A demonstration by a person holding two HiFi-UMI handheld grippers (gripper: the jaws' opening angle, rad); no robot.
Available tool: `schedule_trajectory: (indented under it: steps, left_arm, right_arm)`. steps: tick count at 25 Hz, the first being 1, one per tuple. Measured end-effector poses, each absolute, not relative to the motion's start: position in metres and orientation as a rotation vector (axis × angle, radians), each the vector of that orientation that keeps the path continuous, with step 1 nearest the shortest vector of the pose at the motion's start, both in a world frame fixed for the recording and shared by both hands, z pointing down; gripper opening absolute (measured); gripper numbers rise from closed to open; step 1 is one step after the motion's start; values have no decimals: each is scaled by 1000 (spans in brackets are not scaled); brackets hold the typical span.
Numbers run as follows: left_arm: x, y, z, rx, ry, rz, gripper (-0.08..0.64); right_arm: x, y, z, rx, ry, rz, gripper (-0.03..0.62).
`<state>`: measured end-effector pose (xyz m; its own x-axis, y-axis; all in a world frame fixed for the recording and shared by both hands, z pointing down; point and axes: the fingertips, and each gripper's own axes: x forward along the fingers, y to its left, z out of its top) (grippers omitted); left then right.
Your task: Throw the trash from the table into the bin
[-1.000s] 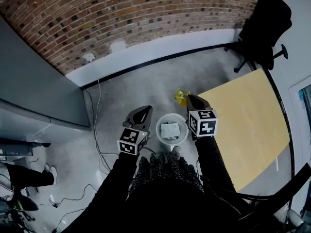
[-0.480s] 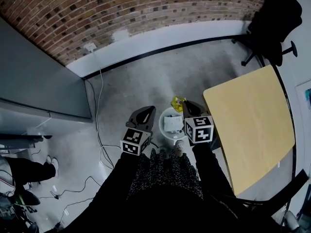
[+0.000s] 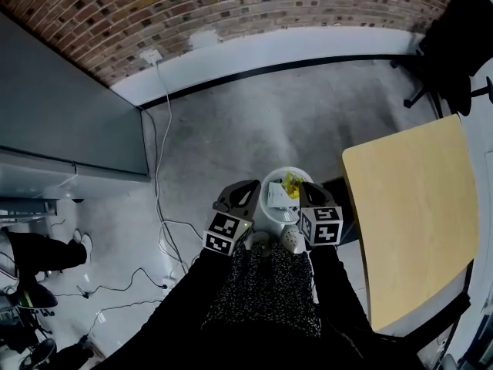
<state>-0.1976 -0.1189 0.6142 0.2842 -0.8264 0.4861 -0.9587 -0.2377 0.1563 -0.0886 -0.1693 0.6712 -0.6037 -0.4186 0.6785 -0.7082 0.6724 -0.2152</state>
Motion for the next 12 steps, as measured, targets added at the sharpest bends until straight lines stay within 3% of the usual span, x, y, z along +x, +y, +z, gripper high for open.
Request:
schedule_trajectory:
  steps: [12]
  left_arm:
    - [-177, -103, 732, 2086, -1482, 530, -2]
  right_arm:
    - [-66, -165, 795, 850, -2192, 719, 20]
